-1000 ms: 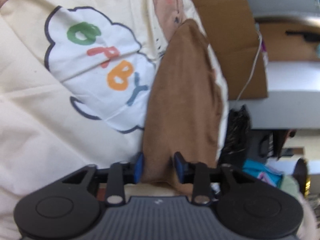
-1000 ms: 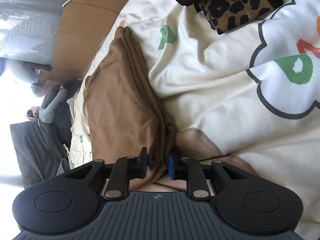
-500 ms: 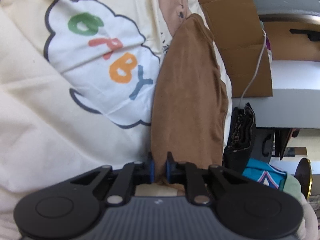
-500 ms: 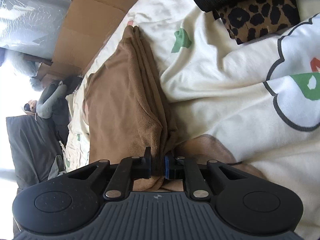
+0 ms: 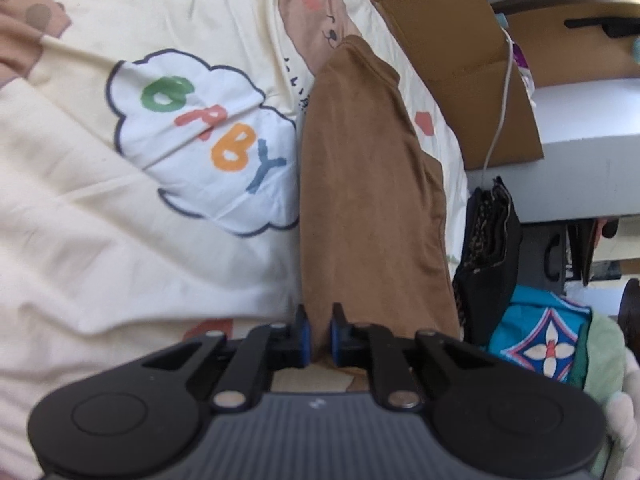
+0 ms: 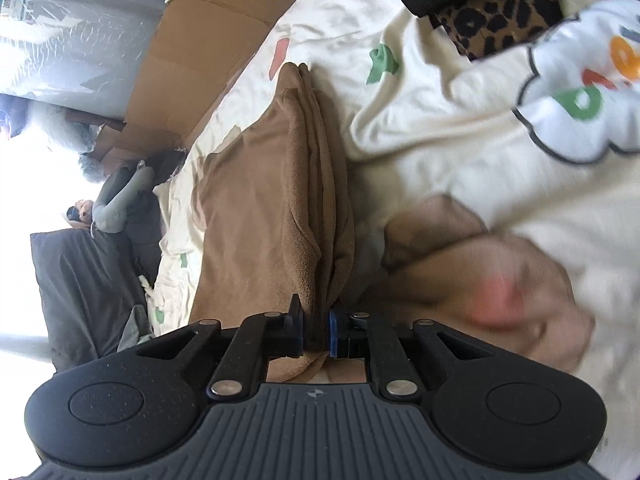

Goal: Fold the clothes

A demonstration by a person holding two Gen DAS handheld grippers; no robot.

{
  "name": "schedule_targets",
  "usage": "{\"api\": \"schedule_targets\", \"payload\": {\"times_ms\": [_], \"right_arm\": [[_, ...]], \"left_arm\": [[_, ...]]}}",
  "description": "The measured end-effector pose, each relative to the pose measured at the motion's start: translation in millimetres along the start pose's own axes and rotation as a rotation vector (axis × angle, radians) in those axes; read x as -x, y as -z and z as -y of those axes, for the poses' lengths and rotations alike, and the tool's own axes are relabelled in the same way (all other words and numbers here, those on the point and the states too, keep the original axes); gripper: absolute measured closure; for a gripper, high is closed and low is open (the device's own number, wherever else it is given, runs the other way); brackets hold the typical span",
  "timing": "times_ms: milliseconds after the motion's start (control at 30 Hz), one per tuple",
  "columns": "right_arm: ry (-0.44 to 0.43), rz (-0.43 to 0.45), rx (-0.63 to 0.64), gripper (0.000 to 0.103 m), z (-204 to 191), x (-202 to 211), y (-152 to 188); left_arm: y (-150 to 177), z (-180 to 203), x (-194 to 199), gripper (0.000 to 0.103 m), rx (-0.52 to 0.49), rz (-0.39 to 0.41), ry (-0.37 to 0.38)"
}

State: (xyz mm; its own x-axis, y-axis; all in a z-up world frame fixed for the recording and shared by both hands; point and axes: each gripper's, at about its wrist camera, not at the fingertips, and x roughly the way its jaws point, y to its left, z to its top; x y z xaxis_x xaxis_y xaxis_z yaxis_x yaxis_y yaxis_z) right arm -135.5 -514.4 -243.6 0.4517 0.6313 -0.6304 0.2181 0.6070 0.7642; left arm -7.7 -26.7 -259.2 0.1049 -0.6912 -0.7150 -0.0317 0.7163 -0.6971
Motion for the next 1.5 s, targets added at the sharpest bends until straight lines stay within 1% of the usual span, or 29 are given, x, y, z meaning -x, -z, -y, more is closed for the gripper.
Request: {"api": "schedule_targets", "payload": {"times_ms": [233,367,500,567,633,667,700,733,767,833,900,1000,1100,1167,1333,1500], "right_arm": [[0.006,-0.022,-0.026,0.093,5,22,34],[0.032,-0.043,-0.029,0.093,11,21,46],[0.057,-0.060,-0.033,0.093,18,16,56],[0.077,-0.056,-0.048,0.088,24,14,58],[0.114,-0.056,-0.064,0.087,31,11,59],[0.131,-0.059,-0.069,0.079,33,10,60],[0.146,-0.058,-0.069,0.070,35,11,60],[0.157,-0.050,-0.063,0.053,35,13,60],[0.162,-0.039,-0.054,0.050,35,17,59],[0.164,-0.016,-0.034,0.050,33,24,55],[0.179,0.008,-0.002,0.049,27,30,48],[0.206,0.045,0.050,0.049,17,37,37],[0.236,0.069,0.103,0.049,5,37,23],[0.254,0.083,0.133,0.046,-2,36,14],[0.266,0.115,0.234,0.045,-22,27,-7],[0.257,0.148,0.332,0.045,-42,8,-27]], "left_arm": [[33,-4,16,0.093,0.010,-0.030,-0.048],[49,-9,20,0.093,0.010,-0.046,-0.069],[54,-17,16,0.093,0.015,-0.058,-0.095],[53,-22,12,0.093,0.015,-0.066,-0.110],[53,-26,6,0.090,0.002,-0.083,-0.130],[53,-28,2,0.088,-0.003,-0.097,-0.150],[53,-31,-2,0.083,0.006,-0.114,-0.182],[52,-33,-2,0.077,0.020,-0.116,-0.202],[52,-36,-2,0.073,0.034,-0.118,-0.222],[51,-38,4,0.058,0.051,-0.095,-0.213],[46,-35,10,0.050,0.053,-0.065,-0.207],[35,-27,17,0.049,0.053,-0.028,-0.197],[23,-18,21,0.047,0.031,-0.002,-0.200],[15,-12,22,0.046,0.012,0.008,-0.211],[-8,-1,22,0.044,-0.022,0.032,-0.232],[-36,14,15,0.042,-0.071,0.053,-0.252]]}}
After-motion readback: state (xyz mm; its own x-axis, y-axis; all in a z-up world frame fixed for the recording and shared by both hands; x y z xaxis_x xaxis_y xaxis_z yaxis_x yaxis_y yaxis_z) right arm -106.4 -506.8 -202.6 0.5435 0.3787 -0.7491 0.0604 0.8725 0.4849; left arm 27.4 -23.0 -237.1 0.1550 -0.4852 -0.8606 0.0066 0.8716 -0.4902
